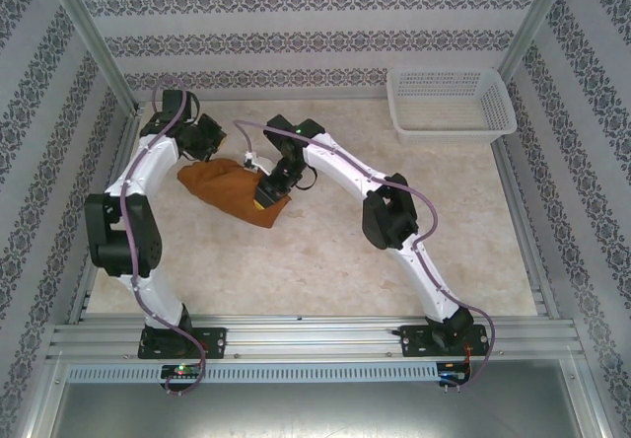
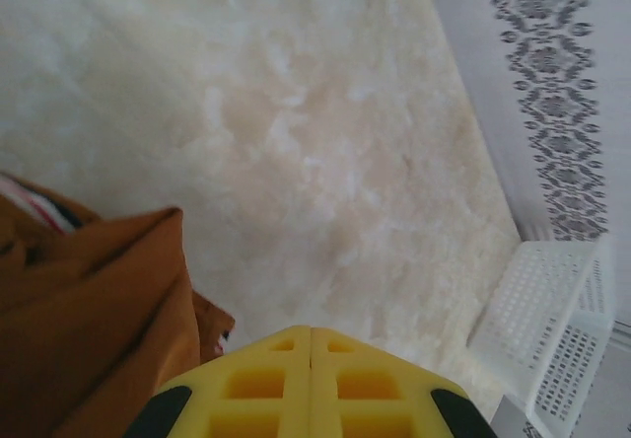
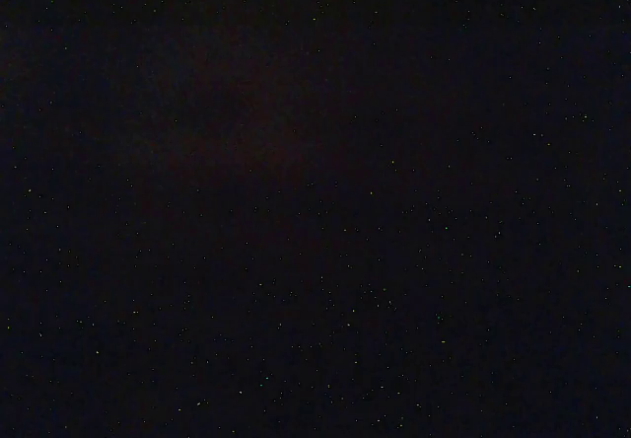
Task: Roll up the long pants
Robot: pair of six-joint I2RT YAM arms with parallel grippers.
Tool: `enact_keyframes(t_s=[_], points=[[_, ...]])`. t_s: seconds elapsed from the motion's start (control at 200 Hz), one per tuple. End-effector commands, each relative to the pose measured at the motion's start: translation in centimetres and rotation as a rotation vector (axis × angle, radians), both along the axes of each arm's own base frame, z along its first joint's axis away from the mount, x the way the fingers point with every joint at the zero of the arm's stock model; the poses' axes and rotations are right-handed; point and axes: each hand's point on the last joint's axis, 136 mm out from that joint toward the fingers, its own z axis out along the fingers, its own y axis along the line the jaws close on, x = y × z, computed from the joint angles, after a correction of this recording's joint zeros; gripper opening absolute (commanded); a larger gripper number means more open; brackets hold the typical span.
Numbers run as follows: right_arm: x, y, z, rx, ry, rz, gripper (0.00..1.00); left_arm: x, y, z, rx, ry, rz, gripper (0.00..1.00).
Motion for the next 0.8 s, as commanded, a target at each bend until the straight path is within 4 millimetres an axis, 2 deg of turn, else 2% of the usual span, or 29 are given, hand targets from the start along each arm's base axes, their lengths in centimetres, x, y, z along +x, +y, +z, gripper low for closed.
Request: enact_keyframes(t_s=[0.0, 0.155, 0.3, 0.325, 0.365, 0.395, 0.43, 0.45, 0.46, 0.59, 0.794], points=[[1.9, 1.4, 0.8, 0.126, 0.079, -0.064, 0.0, -2.1, 0.4, 6.0, 0.081, -0.112, -0.034, 0.0], [2.7, 1.6, 0.6, 0.164, 0.109, -0.092, 0.0, -5.3, -0.1, 9.7, 0.088, -0.186, -0.054, 0.0], [3.1, 1.8, 0.9, 0.203, 0.136, -0.11, 0.0, -8.4, -2.1, 11.4, 0.069, -0.244, -0.097, 0.01], [3.1, 1.9, 1.0, 0.207, 0.14, -0.111, 0.0, -8.8, -2.7, 11.4, 0.063, -0.249, -0.114, 0.07], [3.0, 1.9, 1.1, 0.215, 0.146, -0.109, 0.0, -9.6, -3.5, 11.0, 0.06, -0.239, -0.135, 0.27], [2.9, 2.0, 1.2, 0.223, 0.15, -0.108, 0.0, -10.2, -4.0, 10.6, 0.062, -0.235, -0.148, 0.47], [2.9, 2.0, 1.4, 0.227, 0.157, -0.108, 0.0, -10.8, -4.4, 10.2, 0.071, -0.232, -0.159, 0.82], [2.9, 2.1, 1.4, 0.231, 0.161, -0.107, 0.0, -11.1, -4.5, 9.9, 0.079, -0.23, -0.162, 0.96], [2.8, 2.1, 1.5, 0.234, 0.162, -0.106, 0.0, -11.2, -4.6, 9.7, 0.085, -0.229, -0.165, 0.99], [2.6, 2.1, 2.1, 0.246, 0.165, -0.102, 0.0, -12.7, -4.2, 6.7, 0.15, -0.155, -0.176, 1.0], [2.6, 1.9, 2.5, 0.25, 0.166, -0.103, 0.0, -13.8, -3.2, 3.0, 0.208, -0.05, -0.172, 1.0]])
